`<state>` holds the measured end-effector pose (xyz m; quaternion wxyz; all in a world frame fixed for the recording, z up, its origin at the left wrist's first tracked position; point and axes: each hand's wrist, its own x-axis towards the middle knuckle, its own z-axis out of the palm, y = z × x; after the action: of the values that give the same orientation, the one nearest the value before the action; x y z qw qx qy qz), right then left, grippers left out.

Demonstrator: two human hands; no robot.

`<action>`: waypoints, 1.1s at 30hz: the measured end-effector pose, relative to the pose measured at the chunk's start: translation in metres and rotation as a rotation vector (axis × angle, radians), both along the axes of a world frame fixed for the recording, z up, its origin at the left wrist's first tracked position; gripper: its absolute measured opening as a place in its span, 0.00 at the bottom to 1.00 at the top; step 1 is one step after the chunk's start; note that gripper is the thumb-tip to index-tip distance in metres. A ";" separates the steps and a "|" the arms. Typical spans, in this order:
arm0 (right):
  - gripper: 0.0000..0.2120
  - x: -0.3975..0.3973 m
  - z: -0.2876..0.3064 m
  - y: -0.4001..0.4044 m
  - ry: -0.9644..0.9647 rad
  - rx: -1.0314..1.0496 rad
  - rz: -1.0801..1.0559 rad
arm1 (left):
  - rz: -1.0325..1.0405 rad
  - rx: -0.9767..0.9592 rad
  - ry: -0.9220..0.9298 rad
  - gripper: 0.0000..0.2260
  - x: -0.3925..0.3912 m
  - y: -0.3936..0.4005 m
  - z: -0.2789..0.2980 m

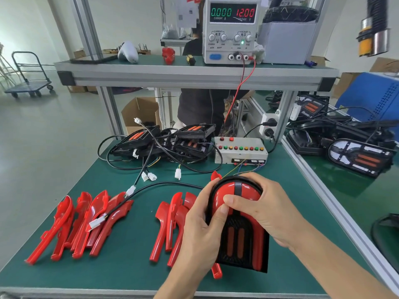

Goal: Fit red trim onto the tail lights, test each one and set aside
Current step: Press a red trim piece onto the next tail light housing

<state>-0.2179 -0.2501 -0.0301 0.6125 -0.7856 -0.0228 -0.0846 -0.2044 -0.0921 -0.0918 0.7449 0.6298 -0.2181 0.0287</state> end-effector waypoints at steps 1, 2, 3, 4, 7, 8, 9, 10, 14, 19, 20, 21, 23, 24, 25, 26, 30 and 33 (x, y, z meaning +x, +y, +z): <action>0.18 -0.001 -0.001 0.001 0.005 0.010 -0.004 | 0.000 0.000 -0.004 0.19 0.000 0.001 0.000; 0.17 -0.002 -0.001 0.002 0.010 0.021 -0.009 | -0.001 0.001 -0.006 0.19 0.001 0.002 0.000; 0.17 -0.003 -0.001 0.003 0.016 0.031 -0.013 | -0.003 0.003 -0.008 0.19 0.001 0.002 0.000; 0.17 -0.004 0.000 0.003 0.022 0.039 -0.014 | -0.003 0.007 -0.010 0.19 0.001 0.002 0.000; 0.17 -0.004 0.004 0.001 0.039 -0.004 0.001 | -0.005 0.032 -0.013 0.20 0.002 0.003 0.001; 0.18 -0.003 0.006 0.000 0.042 -0.027 0.005 | -0.014 0.046 -0.011 0.20 0.003 0.004 0.002; 0.20 -0.002 0.008 0.001 0.049 -0.035 0.007 | -0.028 0.065 -0.007 0.20 0.004 0.005 0.002; 0.22 -0.002 0.009 0.001 0.058 -0.033 0.003 | -0.046 0.081 0.001 0.20 0.005 0.006 0.003; 0.16 0.002 0.008 0.002 0.060 0.011 -0.013 | -0.172 0.033 0.085 0.22 0.008 0.012 0.003; 0.15 0.004 0.005 0.005 0.084 0.099 0.014 | -0.244 -0.054 0.169 0.22 0.013 0.019 0.005; 0.14 0.004 0.004 0.006 0.070 0.093 0.007 | -0.243 -0.079 0.177 0.20 0.013 0.018 0.005; 0.14 0.003 0.004 0.007 0.057 0.093 0.001 | -0.242 -0.103 0.188 0.20 0.013 0.017 0.006; 0.14 0.003 0.003 0.007 0.039 0.103 0.004 | -0.235 -0.150 0.210 0.19 0.012 0.015 0.007; 0.14 0.003 0.003 0.006 0.038 0.109 0.001 | -0.235 -0.164 0.211 0.19 0.011 0.014 0.007; 0.15 0.003 0.002 0.006 0.043 0.116 -0.003 | -0.237 -0.173 0.209 0.18 0.010 0.012 0.006; 0.15 0.003 0.002 0.005 0.050 0.122 -0.010 | -0.237 -0.181 0.210 0.17 0.009 0.011 0.007; 0.14 0.000 0.000 0.005 0.057 0.142 -0.034 | -0.213 -0.192 0.219 0.16 0.007 0.007 0.008; 0.14 0.000 0.000 0.003 0.073 0.151 -0.045 | -0.203 -0.173 0.224 0.15 0.006 0.003 0.006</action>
<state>-0.2182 -0.2468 -0.0303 0.6683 -0.7401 0.0236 -0.0712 -0.1988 -0.0889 -0.0856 0.8150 0.5375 -0.1929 -0.0985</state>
